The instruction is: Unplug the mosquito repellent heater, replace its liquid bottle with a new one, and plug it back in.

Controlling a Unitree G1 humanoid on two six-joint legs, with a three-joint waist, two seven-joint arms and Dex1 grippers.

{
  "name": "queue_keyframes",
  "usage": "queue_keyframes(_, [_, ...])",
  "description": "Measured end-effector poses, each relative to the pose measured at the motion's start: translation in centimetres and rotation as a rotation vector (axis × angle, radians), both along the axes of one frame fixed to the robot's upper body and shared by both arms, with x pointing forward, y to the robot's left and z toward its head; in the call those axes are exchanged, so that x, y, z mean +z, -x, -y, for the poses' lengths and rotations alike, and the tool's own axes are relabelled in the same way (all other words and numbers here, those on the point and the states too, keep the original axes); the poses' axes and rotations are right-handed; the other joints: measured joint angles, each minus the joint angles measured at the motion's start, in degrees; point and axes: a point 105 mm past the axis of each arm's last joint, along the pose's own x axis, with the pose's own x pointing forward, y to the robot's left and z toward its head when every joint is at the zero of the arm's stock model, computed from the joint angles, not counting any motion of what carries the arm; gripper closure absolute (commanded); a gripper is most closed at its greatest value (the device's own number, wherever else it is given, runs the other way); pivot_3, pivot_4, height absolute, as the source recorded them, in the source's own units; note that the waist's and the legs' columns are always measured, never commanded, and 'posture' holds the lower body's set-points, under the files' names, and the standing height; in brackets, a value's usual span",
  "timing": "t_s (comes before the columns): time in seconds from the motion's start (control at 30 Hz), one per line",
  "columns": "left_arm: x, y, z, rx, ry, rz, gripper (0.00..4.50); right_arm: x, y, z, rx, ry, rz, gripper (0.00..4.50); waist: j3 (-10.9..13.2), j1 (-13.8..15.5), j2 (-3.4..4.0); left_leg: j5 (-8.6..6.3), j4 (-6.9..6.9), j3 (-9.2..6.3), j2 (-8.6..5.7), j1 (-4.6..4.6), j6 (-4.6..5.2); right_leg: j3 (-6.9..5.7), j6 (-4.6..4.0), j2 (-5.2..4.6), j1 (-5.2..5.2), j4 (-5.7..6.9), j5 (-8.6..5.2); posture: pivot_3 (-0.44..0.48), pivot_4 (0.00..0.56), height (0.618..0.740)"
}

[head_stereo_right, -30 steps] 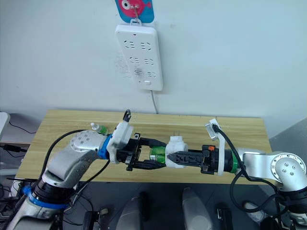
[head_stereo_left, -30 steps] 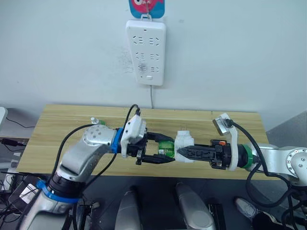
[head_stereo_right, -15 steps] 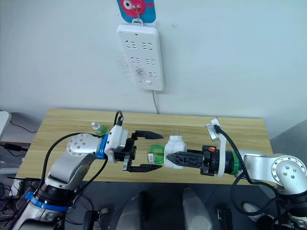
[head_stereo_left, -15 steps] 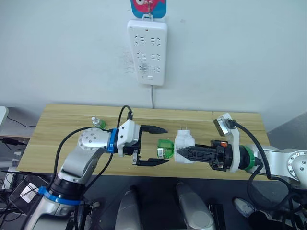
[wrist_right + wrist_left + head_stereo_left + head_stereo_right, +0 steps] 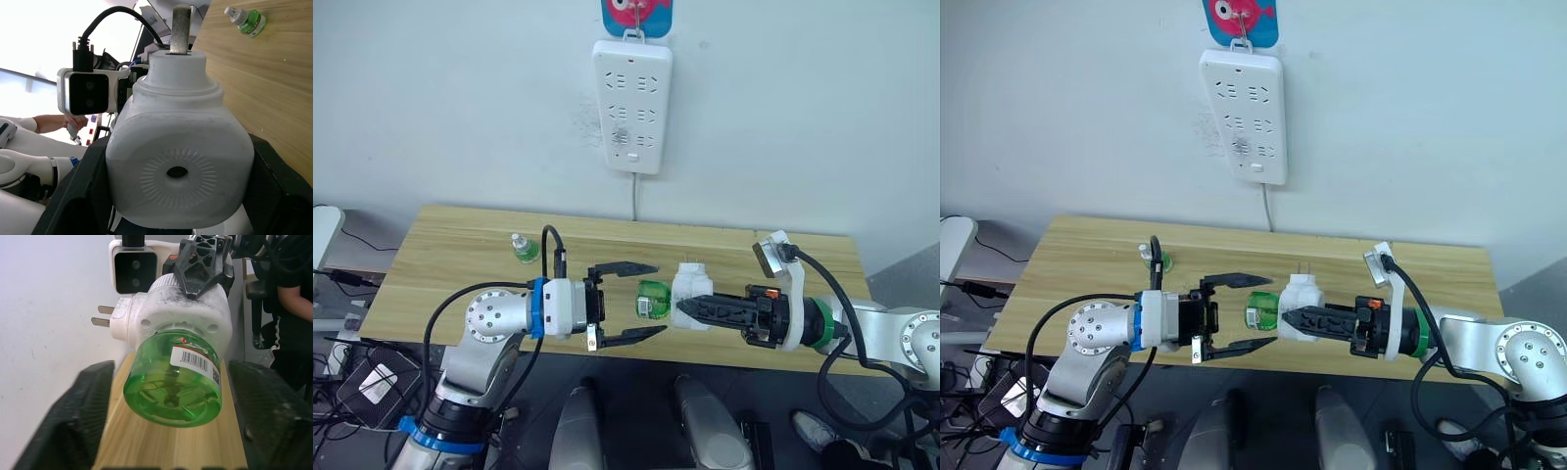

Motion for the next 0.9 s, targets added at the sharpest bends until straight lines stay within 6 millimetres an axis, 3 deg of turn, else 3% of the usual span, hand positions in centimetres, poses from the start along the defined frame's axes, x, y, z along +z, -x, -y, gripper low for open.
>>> queue_keyframes(0.07, [0.0, -0.1, 0.1, -0.006, -0.009, -0.008, 2.11, 0.1, -0.1, 0.1, -0.006, 0.0, 0.003, 1.49, 0.0, 0.01, 0.0, 0.0, 0.0, -0.01, 0.0, -0.01, 0.0, -0.01, 0.0, 0.0, 0.0, 0.0, 0.0, -0.265, 0.321, 0.724])
queue_keyframes(0.2, [0.3, -0.2, 0.2, -0.033, -0.07, -0.104, 2.12, 0.1, -0.1, 0.1, -0.006, 0.008, 0.005, 1.49, 0.0, -0.02, 0.0, 0.0, 0.0, -0.05, 0.02, -0.01, 0.0, -0.03, 0.01, 0.02, 0.0, 0.03, 0.0, -0.263, 0.322, 0.724])
queue_keyframes(0.27, [0.5, -0.2, 0.1, -0.049, -0.116, -0.252, 2.12, -0.1, 0.0, 0.1, 0.002, 0.012, -0.002, 1.49, 0.0, -0.04, 0.0, 0.0, 0.0, -0.06, 0.02, -0.01, 0.0, -0.04, 0.01, 0.03, -0.01, 0.05, 0.0, -0.258, 0.322, 0.724])
queue_keyframes(0.37, [1.2, -0.2, -0.2, -0.104, -0.171, -0.66, 2.12, 0.0, 0.4, -0.2, 0.028, 0.014, 0.007, 1.49, 0.03, -0.11, 0.01, 0.0, 0.07, -0.16, 0.01, -0.02, 0.0, -0.11, 0.02, 0.04, -0.01, 0.16, -0.01, -0.257, 0.323, 0.724])
queue_keyframes(0.5, [1.6, -0.4, -0.4, -0.135, -0.202, -0.798, 2.12, 0.2, 0.5, -0.4, 0.041, 0.016, 0.021, 1.49, 0.03, -0.06, 0.01, 0.0, 0.06, -0.14, 0.0, -0.03, 0.0, -0.12, 0.02, 0.04, -0.02, 0.1, -0.01, -0.26, 0.324, 0.724])
queue_keyframes(0.57, [1.5, -0.6, -0.3, -0.134, -0.191, -0.792, 2.12, 0.2, 0.5, -0.4, 0.036, 0.016, 0.023, 1.49, 0.03, -0.02, 0.01, -0.01, 0.03, -0.15, 0.01, -0.02, 0.01, -0.13, 0.02, 0.04, -0.02, 0.1, -0.01, -0.263, 0.324, 0.724])
queue_keyframes(0.7, [0.8, -1.1, -0.6, -0.1, -0.168, -0.652, 0.91, 0.1, 0.2, -0.1, 0.016, 0.025, 0.023, 1.49, 0.03, -0.04, 0.01, -0.01, -0.03, -0.15, 0.02, -0.01, 0.01, -0.13, 0.01, 0.04, -0.04, 0.09, 0.0, -0.265, 0.323, 0.724])
queue_keyframes(0.8, [-1.4, -2.1, -1.7, 0.012, -0.178, -0.46, 0.03, 0.2, 0.2, 0.0, 0.009, 0.017, 0.02, 1.49, 0.03, 0.03, 0.01, -0.01, -0.05, -0.12, 0.04, 0.01, 0.01, -0.12, -0.22, 0.04, -0.04, 0.09, 0.13, -0.266, 0.321, 0.724])
queue_keyframes(0.9, [-2.4, -1.4, -2.1, 0.017, -0.15, -0.251, 0.0, 0.2, 0.2, 0.0, 0.011, 0.014, 0.018, 1.49, 0.02, 0.19, 0.01, -0.01, -0.04, -0.05, 0.02, -0.04, 0.01, -0.09, -0.25, -0.02, -0.05, -0.01, 0.14, -0.268, 0.32, 0.724])
